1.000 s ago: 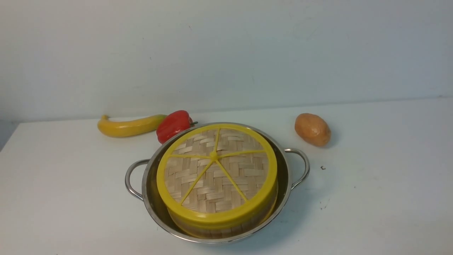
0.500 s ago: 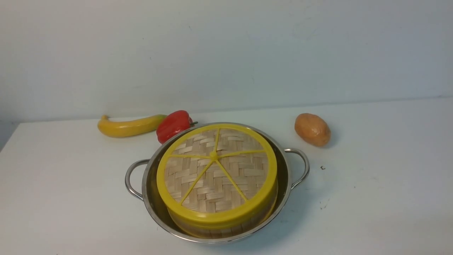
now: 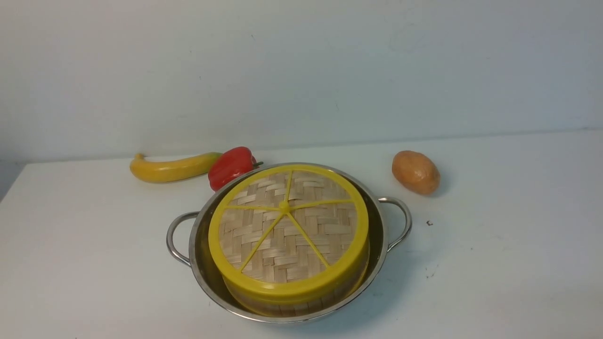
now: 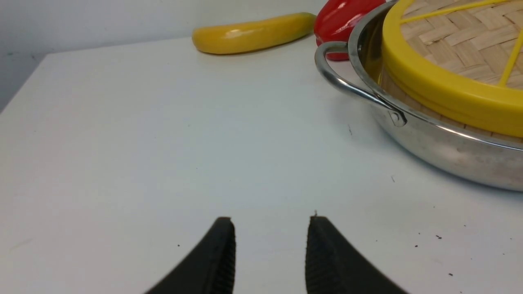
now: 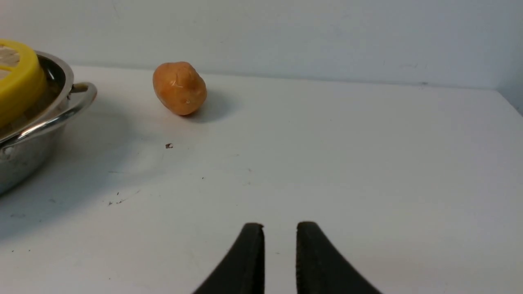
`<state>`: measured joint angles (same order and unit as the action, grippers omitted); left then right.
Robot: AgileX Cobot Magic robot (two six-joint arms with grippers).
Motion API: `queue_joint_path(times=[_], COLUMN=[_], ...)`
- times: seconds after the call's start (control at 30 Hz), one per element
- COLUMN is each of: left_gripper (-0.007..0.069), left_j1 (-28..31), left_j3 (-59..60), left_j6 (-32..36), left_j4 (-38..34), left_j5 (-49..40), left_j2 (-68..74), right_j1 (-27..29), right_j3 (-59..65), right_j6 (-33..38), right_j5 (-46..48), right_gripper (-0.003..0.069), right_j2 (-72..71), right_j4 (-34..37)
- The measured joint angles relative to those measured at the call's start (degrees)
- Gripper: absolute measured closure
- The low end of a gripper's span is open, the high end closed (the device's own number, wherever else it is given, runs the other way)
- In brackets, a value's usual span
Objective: Place the steamer in the pot on the white table, and put the lid on the steamer.
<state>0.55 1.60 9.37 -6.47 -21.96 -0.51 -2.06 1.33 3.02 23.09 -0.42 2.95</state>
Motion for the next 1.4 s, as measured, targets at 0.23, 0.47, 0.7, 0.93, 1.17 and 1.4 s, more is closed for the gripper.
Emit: queue_joint_path(times=[0.23, 0.47, 0.7, 0.93, 1.17, 1.4], left_gripper=[0.0386, 0.0386, 0.0386, 0.0386, 0.0386, 0.0386], left_j1=[0.0, 0.0, 0.0, 0.0, 0.0, 0.0], left_j3=[0.0, 0.0, 0.0, 0.0, 0.0, 0.0], left_j6=[0.0, 0.0, 0.0, 0.0, 0.0, 0.0], left_j4=[0.0, 0.0, 0.0, 0.0, 0.0, 0.0], left_j5=[0.0, 0.0, 0.0, 0.0, 0.0, 0.0], left_j2=[0.0, 0.0, 0.0, 0.0, 0.0, 0.0], right_j1=[0.4, 0.5, 0.5, 0.5, 0.5, 0.5], right_j3=[0.0, 0.0, 0.0, 0.0, 0.0, 0.0], right_j6=[0.0, 0.0, 0.0, 0.0, 0.0, -0.6], right_j5=[0.1, 0.1, 0.1, 0.1, 0.1, 0.1], right_gripper=[0.0541, 0.0536, 0.053, 0.0529, 0.0524, 0.0518], right_j2=[0.0, 0.0, 0.0, 0.0, 0.0, 0.0], right_j4=[-0.2, -0.3, -0.3, -0.3, -0.3, -0.3])
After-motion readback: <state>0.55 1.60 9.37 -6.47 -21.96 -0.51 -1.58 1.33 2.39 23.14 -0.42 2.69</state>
